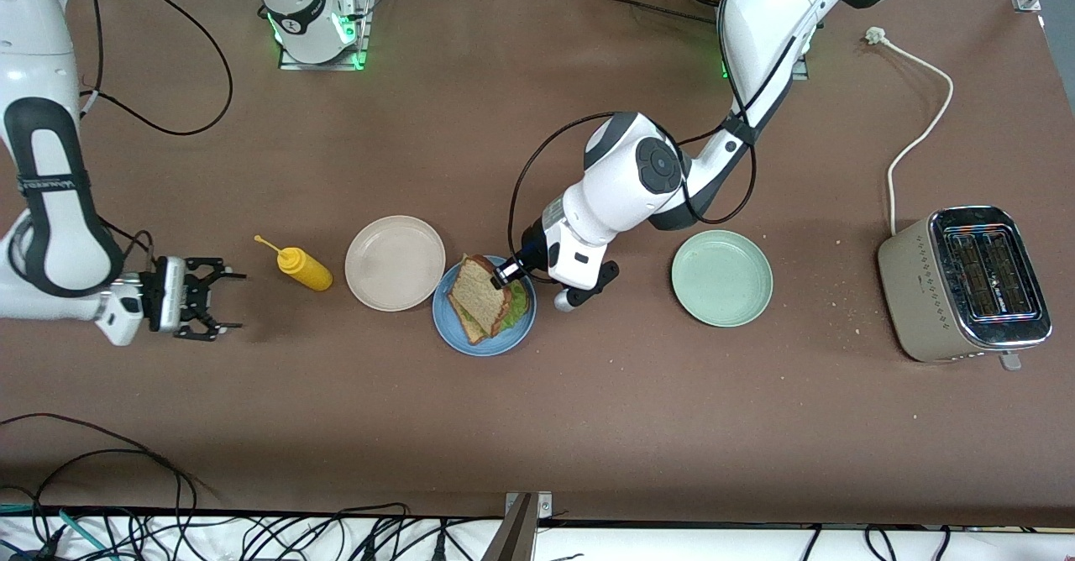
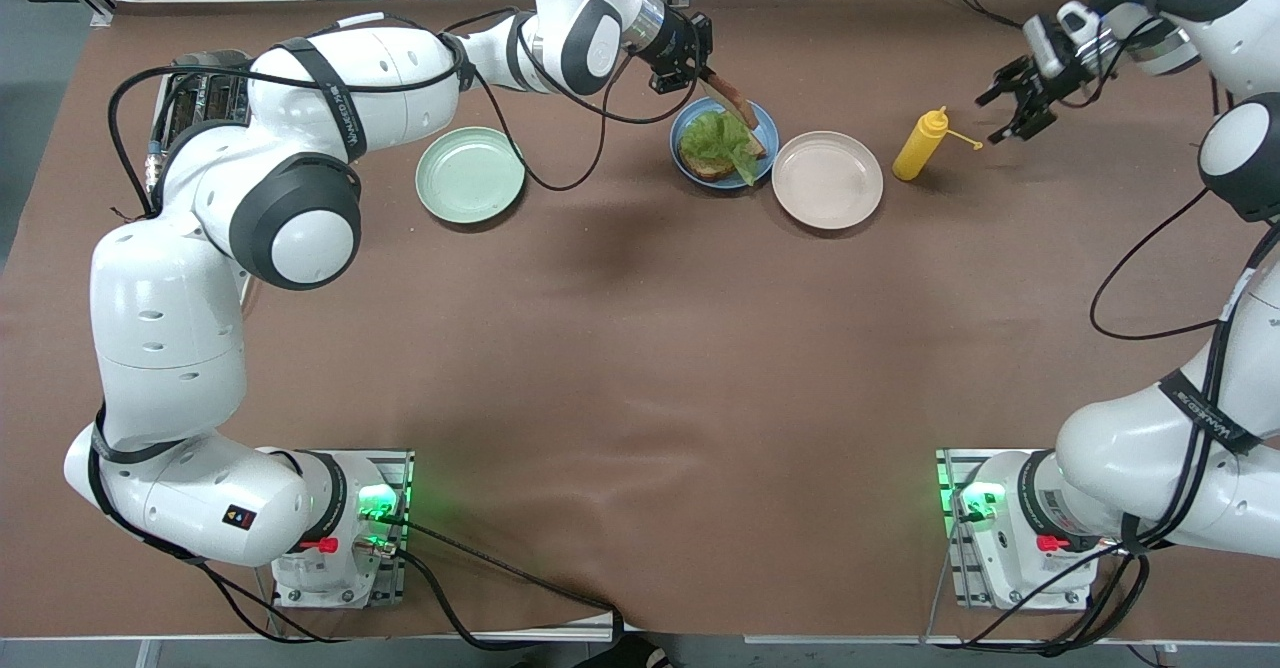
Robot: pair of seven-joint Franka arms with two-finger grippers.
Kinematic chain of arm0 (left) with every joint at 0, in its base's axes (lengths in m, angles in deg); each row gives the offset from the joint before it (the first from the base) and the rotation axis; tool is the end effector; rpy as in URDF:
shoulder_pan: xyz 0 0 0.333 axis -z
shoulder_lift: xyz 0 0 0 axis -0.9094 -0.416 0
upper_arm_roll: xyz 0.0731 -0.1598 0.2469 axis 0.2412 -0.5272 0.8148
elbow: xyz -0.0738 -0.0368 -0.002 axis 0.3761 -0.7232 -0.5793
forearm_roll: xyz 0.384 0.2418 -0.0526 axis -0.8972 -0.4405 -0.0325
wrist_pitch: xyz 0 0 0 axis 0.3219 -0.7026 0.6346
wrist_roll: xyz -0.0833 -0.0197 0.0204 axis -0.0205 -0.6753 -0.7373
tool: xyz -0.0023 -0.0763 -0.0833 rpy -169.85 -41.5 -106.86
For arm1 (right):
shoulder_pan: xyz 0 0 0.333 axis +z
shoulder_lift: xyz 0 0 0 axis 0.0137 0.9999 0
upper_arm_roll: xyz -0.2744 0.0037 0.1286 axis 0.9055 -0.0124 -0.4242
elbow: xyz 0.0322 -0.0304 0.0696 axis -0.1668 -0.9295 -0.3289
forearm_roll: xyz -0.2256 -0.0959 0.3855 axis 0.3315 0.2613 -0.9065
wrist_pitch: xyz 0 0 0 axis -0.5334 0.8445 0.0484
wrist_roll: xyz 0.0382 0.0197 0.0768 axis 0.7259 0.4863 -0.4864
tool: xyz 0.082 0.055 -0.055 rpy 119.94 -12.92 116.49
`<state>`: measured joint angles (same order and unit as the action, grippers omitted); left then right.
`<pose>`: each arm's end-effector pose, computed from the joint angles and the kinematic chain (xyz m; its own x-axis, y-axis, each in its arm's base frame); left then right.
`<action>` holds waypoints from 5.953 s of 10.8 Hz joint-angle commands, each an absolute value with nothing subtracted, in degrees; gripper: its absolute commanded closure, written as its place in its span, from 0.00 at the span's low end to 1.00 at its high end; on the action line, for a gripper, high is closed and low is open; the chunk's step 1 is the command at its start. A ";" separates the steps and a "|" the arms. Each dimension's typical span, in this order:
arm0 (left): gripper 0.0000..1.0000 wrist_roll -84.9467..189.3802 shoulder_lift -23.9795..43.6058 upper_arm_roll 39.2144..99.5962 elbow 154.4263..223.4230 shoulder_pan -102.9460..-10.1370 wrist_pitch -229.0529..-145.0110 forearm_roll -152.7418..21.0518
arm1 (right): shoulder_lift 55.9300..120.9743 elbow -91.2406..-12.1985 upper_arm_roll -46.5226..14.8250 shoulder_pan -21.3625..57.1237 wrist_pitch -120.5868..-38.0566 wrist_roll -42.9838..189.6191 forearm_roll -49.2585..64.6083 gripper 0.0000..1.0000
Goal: Make sandwich in blue plate with both arms
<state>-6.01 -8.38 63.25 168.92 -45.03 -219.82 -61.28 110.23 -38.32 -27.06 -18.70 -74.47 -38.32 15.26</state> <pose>0.6383 -0.5173 0.2925 0.7827 0.5653 -0.2603 0.6012 -0.5785 0.5513 0.7061 -0.1418 0.1329 0.0982 0.8214 0.5619 0.9882 -0.0140 -0.1523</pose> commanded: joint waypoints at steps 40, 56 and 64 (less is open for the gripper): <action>0.23 -9.62 -14.84 71.91 168.75 -37.03 -215.94 -68.95 | 67.54 -45.69 -20.77 1.66 -62.93 69.73 43.64 0.00; 0.00 14.06 14.76 72.79 167.88 -57.92 -168.77 -73.69 | 68.94 -45.68 -21.03 1.75 -63.37 69.82 46.37 0.00; 0.00 48.18 18.12 73.23 165.15 -73.04 -160.22 -73.78 | 68.94 -45.60 -21.03 1.75 -63.37 70.00 46.37 0.00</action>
